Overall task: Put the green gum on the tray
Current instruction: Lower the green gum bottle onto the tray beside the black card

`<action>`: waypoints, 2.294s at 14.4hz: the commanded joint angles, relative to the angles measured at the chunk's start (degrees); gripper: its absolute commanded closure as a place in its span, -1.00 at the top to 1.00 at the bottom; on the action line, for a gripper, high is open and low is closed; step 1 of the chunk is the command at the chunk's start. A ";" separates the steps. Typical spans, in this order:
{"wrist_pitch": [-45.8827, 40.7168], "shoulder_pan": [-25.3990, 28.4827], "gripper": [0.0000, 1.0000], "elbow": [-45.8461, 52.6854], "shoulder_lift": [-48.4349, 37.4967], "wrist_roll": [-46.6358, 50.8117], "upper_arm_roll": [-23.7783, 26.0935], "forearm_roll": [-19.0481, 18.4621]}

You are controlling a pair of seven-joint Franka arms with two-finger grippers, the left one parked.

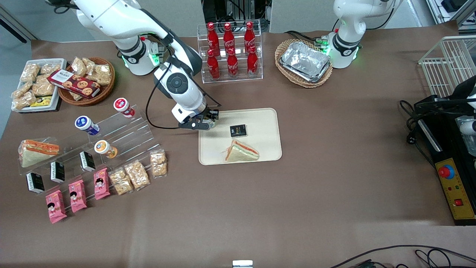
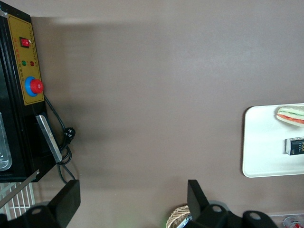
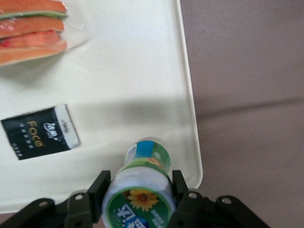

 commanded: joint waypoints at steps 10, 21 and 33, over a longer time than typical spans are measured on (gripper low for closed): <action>3.13 -0.03 -1.00 0.08 4.08 2.66 0.34 -2.91; 3.48 -0.12 1.00 0.17 4.78 3.45 0.07 -3.00; -4.31 -2.66 1.00 2.70 -2.06 2.75 0.25 -3.26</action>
